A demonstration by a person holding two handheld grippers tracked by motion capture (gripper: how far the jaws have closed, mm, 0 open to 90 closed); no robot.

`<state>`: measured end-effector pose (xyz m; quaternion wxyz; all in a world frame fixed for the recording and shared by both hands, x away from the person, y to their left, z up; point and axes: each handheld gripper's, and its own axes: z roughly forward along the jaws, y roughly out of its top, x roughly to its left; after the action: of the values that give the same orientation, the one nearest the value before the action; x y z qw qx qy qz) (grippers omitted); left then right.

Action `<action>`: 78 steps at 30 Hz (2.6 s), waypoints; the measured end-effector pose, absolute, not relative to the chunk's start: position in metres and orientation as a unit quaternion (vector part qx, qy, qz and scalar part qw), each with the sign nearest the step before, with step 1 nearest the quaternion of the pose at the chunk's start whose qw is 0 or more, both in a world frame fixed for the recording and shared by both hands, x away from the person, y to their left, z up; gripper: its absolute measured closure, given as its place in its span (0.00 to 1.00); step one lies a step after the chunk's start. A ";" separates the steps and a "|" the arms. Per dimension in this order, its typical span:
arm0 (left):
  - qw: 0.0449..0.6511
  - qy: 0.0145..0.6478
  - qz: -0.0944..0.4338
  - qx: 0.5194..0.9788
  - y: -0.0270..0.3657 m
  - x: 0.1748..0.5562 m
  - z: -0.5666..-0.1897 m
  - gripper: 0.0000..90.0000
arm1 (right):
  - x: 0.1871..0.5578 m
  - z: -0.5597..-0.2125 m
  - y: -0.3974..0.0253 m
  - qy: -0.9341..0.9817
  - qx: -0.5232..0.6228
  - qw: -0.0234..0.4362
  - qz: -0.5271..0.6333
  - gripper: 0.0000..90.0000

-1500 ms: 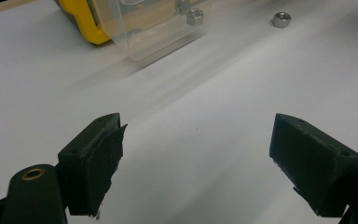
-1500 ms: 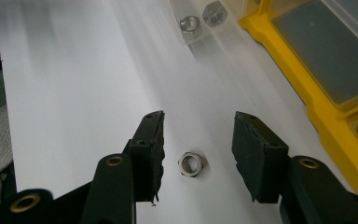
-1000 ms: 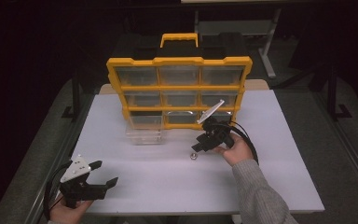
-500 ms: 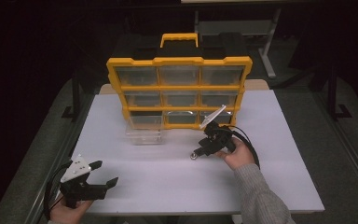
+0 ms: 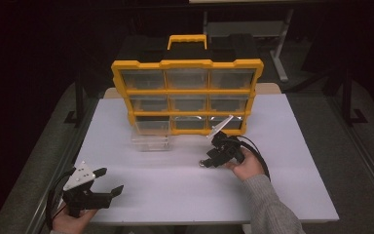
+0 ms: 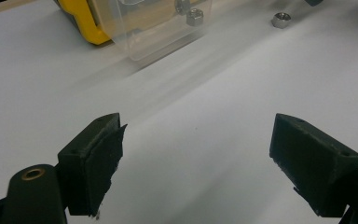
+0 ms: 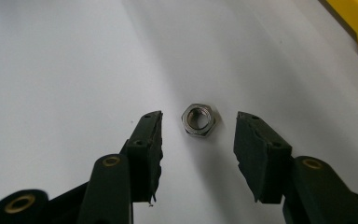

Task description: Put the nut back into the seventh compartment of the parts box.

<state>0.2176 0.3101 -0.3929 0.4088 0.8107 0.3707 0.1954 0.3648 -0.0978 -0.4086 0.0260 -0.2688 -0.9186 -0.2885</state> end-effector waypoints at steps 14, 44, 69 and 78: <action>0.407 0.368 0.195 0.813 0.310 0.218 -0.393 0.19 | 0.366 -0.420 -0.082 -0.928 -0.255 0.015 -0.271 0.60; 0.411 0.371 0.196 0.810 0.309 0.217 -0.393 0.19 | 0.372 -0.430 -0.071 -0.940 -0.221 -0.004 -0.261 0.77; 0.409 0.371 0.194 0.811 0.309 0.217 -0.392 0.19 | 0.378 -0.377 -0.082 -0.923 -0.250 0.023 -0.290 0.77; 0.408 0.369 0.195 0.812 0.309 0.217 -0.392 0.19 | 0.385 -0.357 -0.073 -0.925 -0.214 0.015 -0.314 0.77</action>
<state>0.2167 0.3093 -0.3916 0.4081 0.8119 0.3687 0.1955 0.3848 -0.0725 -0.3570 0.0152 -0.2137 -0.9248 -0.3145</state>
